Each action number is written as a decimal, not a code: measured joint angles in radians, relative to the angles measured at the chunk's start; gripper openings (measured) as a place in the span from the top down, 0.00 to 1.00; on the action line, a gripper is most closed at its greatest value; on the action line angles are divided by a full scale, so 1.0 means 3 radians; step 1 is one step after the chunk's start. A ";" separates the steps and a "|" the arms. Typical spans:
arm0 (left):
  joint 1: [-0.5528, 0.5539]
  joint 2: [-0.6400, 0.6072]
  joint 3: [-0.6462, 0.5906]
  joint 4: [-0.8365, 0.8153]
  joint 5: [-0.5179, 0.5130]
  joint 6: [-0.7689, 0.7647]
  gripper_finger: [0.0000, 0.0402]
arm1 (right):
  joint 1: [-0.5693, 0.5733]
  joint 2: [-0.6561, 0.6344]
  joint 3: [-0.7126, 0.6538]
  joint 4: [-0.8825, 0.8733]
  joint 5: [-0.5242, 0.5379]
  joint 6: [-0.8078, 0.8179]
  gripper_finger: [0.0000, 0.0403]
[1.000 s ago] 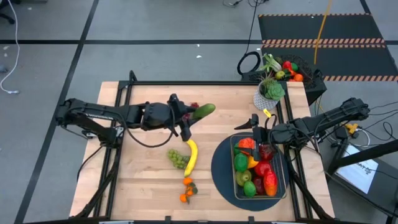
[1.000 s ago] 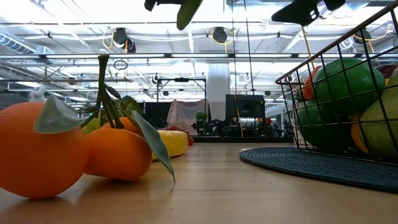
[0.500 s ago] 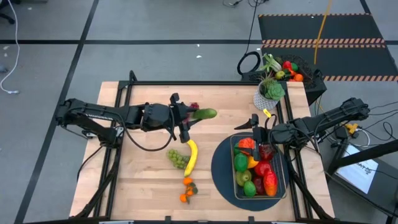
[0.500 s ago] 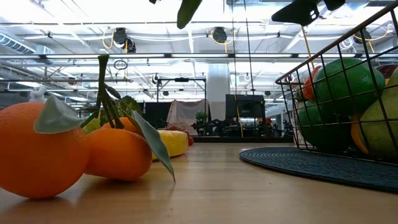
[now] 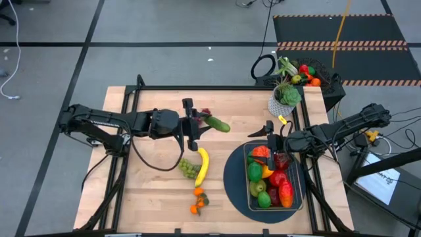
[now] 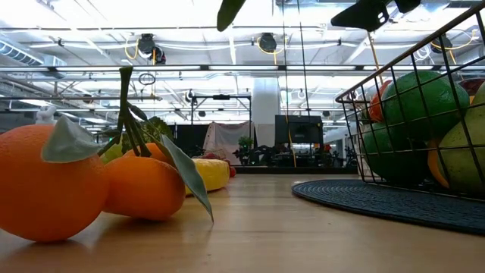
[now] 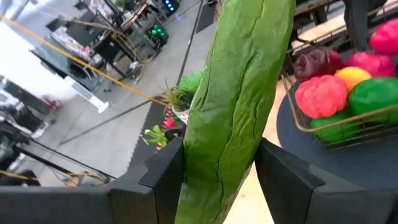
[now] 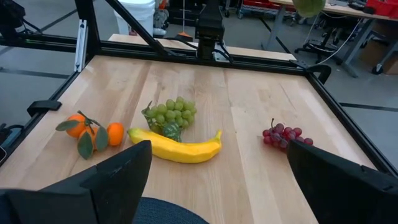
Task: Build produce basket
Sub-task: Put the cucumber into the wire basket
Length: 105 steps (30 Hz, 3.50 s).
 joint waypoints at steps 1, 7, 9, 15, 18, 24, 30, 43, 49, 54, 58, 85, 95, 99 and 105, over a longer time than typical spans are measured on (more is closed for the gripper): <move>0.0000 0.0000 0.0000 0.0000 0.0000 0.0040 0.54 | 0.0000 0.0000 0.0000 0.0000 0.0000 0.0000 0.09; 0.0000 0.0000 0.0000 -0.0001 0.0000 0.0093 0.54 | 0.0000 0.0000 0.0000 0.0001 0.0000 0.0001 0.09; 0.0000 0.0000 0.0000 -0.0001 0.0000 0.0096 0.54 | 0.0000 0.0000 0.0000 0.0001 0.0000 0.0001 0.09; 0.0000 0.0000 0.0000 0.0000 0.0000 0.0082 0.54 | 0.0001 0.0000 0.0000 0.0116 0.0001 -0.0001 0.09; 0.0000 0.0000 0.0000 0.0002 0.0001 0.0077 0.54 | 0.0001 0.0000 0.0000 0.0301 0.0001 -0.0002 0.09; 0.0000 0.0001 0.0000 0.0019 0.0003 -0.0049 0.54 | 0.0003 0.0060 0.0001 0.0715 0.0271 -0.0234 0.09; 0.0000 0.0001 0.0000 0.0038 0.0004 -0.0694 0.54 | 0.0003 0.0368 0.0001 0.1092 0.0609 -0.0542 0.09; 0.0000 0.0238 -0.0001 0.0105 0.0200 -0.1244 0.54 | 0.0005 0.0936 0.0001 0.2486 0.0689 -0.1407 0.09; -0.0003 0.0307 -0.0001 0.0237 0.0219 -0.1249 0.54 | 0.0010 0.0942 0.0001 0.2555 0.0689 -0.1480 0.09; -0.0034 0.0331 -0.0003 0.0233 0.0292 -0.1245 0.54 | 0.0032 0.0942 0.0001 0.2772 0.0673 -0.1471 0.09; -0.0053 0.0400 -0.0002 0.0276 0.0302 -0.1230 0.54 | 0.0033 0.0944 0.0001 0.2865 0.0499 -0.1358 0.10; -0.0153 0.0601 0.0000 0.0783 0.0524 -0.1229 0.43 | 0.0033 0.0942 0.0000 0.2838 0.0502 -0.1305 0.64; -0.0186 0.0368 -0.0001 0.0617 0.0525 -0.1299 0.03 | 0.0033 0.0941 0.0000 0.2737 0.0510 -0.1096 0.63; -0.0184 0.0216 -0.0002 0.0314 0.0521 -0.1401 0.02 | 0.0033 0.0885 0.0000 0.2611 0.0511 -0.0751 0.64; -0.0175 0.0086 0.0000 -0.0004 0.0247 -0.1456 0.10 | 0.0104 0.0693 0.0001 0.2110 0.0509 0.0179 0.64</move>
